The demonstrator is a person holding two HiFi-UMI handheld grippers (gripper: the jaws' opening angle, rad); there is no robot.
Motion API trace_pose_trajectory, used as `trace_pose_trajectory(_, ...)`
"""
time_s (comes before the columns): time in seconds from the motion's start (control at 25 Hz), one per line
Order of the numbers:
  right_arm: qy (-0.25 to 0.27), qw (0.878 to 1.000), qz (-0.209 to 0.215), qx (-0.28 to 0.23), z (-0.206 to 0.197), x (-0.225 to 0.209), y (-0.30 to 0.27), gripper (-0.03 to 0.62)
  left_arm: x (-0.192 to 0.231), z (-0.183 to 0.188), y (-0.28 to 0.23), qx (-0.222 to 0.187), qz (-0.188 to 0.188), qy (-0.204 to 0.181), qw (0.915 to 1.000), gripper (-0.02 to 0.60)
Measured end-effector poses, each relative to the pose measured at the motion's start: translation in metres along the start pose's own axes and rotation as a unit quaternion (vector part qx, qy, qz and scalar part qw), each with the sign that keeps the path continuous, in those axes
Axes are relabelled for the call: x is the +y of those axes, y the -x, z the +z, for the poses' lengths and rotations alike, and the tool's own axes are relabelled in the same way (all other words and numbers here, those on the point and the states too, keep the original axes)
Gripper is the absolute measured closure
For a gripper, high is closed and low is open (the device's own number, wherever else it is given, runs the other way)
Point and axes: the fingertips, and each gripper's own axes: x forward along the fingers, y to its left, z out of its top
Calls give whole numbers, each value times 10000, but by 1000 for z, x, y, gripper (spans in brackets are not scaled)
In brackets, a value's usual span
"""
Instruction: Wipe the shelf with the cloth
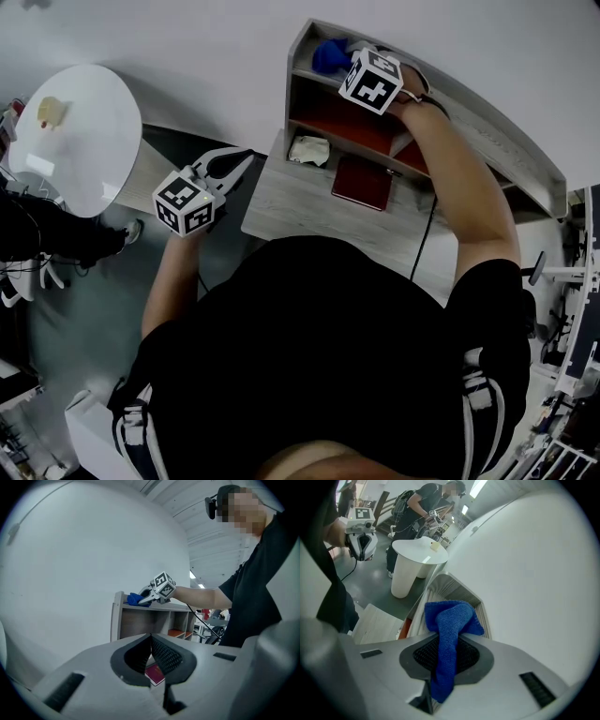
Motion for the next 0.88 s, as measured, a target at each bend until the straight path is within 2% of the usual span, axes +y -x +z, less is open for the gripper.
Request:
trace_pose_trajectory(0.4, 139, 9999, 9, -74, 33, 3, -11, 539, 17, -4, 26, -28, 175, 61, 9998, 565)
trace_pose_trajectory(0.88, -31, 9999, -4, -148, 35, 7, -8, 539, 21, -6, 30, 16, 41, 49, 10000, 565)
